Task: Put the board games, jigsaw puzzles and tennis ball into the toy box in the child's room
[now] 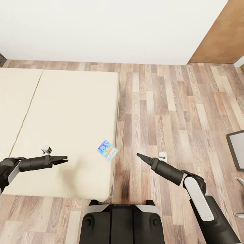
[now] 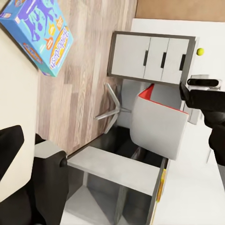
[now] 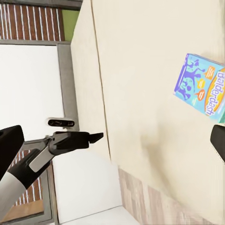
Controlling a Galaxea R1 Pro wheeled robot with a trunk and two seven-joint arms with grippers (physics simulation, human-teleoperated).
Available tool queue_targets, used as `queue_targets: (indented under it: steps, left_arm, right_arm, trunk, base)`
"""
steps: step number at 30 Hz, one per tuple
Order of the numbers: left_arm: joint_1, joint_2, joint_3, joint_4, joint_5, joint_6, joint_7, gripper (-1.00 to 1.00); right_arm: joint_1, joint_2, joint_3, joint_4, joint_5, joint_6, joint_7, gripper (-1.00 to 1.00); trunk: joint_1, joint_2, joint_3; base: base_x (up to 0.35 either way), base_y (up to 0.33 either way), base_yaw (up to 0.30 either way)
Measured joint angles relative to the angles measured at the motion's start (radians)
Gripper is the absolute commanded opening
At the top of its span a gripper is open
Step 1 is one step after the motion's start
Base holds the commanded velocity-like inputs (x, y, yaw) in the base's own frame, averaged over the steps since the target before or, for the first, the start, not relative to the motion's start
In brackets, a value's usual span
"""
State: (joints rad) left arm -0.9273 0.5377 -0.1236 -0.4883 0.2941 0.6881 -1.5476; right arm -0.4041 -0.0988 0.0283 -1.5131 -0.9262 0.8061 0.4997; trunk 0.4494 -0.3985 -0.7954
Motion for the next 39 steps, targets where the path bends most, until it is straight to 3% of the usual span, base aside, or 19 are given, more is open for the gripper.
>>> queue_targets:
  steps: [39]
  left_arm:
    - [0.003,-0.001,-0.002,0.0,-0.002,-0.001,0.006,1.0]
  right_arm:
    - [0.0,-0.002,-0.001,0.011,-0.002,-0.017,0.001,1.0]
  trunk:
    - [0.0,0.0,0.063]
  base:
    - [0.0,0.0,0.0]
